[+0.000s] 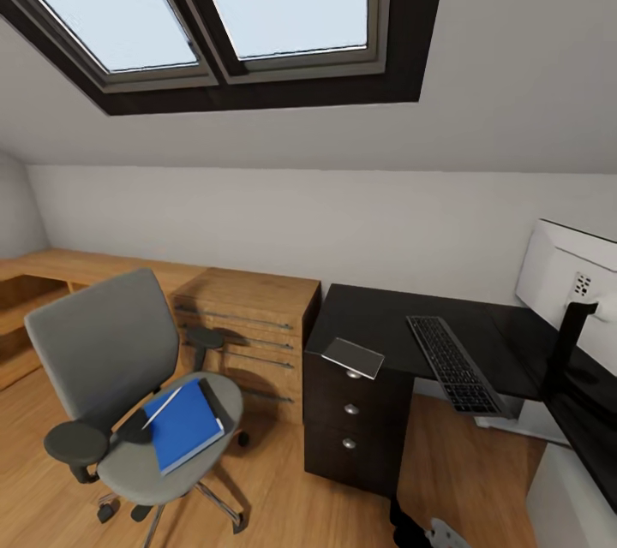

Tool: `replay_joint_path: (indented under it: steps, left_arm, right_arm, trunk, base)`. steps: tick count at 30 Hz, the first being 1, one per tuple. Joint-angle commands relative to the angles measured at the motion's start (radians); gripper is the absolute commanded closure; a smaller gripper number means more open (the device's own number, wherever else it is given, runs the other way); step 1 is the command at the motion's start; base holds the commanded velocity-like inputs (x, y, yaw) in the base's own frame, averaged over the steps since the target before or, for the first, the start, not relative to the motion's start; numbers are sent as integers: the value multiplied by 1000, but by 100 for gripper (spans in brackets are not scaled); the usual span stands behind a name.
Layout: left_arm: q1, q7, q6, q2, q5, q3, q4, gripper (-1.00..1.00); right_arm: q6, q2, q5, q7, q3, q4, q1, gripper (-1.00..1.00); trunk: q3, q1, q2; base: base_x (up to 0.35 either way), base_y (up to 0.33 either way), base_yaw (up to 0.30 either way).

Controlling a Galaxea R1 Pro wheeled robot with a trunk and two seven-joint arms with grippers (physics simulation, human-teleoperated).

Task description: In the bedroom, organize the workspace by keeping the computer under the desk, ensuring the monitor is on the desk, placing the keyboard on the desk next to the monitor, placing the mouse on the desk next to the keyboard, moving the folder from the swivel chair onto the desk next to the mouse, stacking the notebook on top of the folder with the pen on top of the notebook, and positioning the swivel chair next to the desk.

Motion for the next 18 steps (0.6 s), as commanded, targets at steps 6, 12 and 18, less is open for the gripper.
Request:
replay_joint_path:
  steps: [6,12,18]
  left_arm:
    - [1,4,-45,4,11,1,9,-100]
    - [1,5,-52,5,11,1,10,-100]
    - [1,6,-53,5,12,1,11,-100]
  right_arm:
    - [-6,0,31,18,-7,1,28,-100]
    - [-7,-2,131,18,-7,1,40,-100]
    - [-7,-1,173,16,-8,3,42,-100]
  trunk:
    - [18,-23,42]
    - [37,-46,84]
    - [56,-69,126]
  base:
    - [0,0,0]
    - [0,0,0]
    - [0,0,0]
